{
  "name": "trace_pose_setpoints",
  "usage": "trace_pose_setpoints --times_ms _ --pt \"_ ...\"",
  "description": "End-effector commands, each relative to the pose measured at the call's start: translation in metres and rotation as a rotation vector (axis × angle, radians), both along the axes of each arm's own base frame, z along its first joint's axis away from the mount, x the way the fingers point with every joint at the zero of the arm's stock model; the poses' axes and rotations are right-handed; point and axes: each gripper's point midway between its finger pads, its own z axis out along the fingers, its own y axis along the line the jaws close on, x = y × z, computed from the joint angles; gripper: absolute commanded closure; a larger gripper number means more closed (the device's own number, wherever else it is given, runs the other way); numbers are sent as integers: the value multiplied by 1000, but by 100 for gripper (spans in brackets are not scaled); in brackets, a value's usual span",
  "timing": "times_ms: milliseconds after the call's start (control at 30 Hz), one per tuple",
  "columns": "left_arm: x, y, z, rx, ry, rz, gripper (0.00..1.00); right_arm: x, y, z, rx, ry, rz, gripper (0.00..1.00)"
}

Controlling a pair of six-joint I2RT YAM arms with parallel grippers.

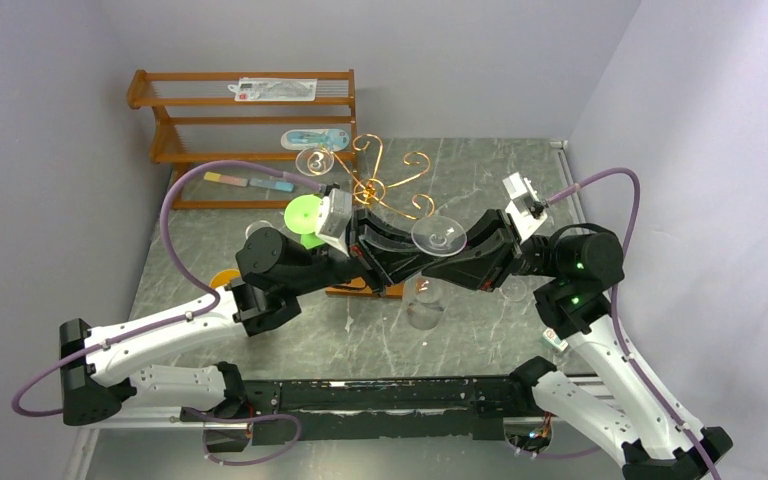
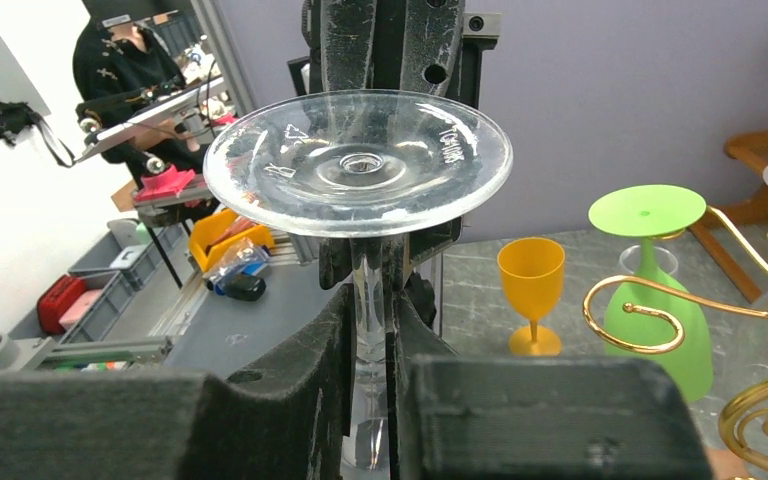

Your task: Place the wine glass upside down on the wine glass rack

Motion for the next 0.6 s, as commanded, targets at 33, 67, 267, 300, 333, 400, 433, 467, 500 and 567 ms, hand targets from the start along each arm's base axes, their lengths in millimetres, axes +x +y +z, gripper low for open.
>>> trace_pose_setpoints --times_ms 33,67,267,300,333,400,433,467,500,567 --pt "-1 13 32 -143 -7 15 95 -12 -1 -3 -9 -9 66 87" --pt "-1 12 32 -146 -7 10 95 -13 -2 -3 -9 -12 71 88" --pt "0 9 34 -152 0 4 95 -19 -1 -8 -32 -23 110 84" --pt "0 8 33 -151 0 5 95 -19 -1 -8 -35 -20 106 81" --pt "1 8 33 -151 1 6 95 -18 -1 -9 -38 -21 100 78" --pt "1 8 33 -153 3 8 95 -18 -1 -10 -40 -23 97 76" --pt "1 8 33 -154 5 10 95 -18 -2 -10 -39 -25 94 76" --pt "2 9 33 -155 6 13 95 -19 -2 -10 -39 -28 93 76" --pt "3 9 32 -156 8 16 95 -19 -2 -10 -38 -31 90 76" --pt "3 10 33 -159 8 21 95 -19 -2 -10 -35 -32 88 79"
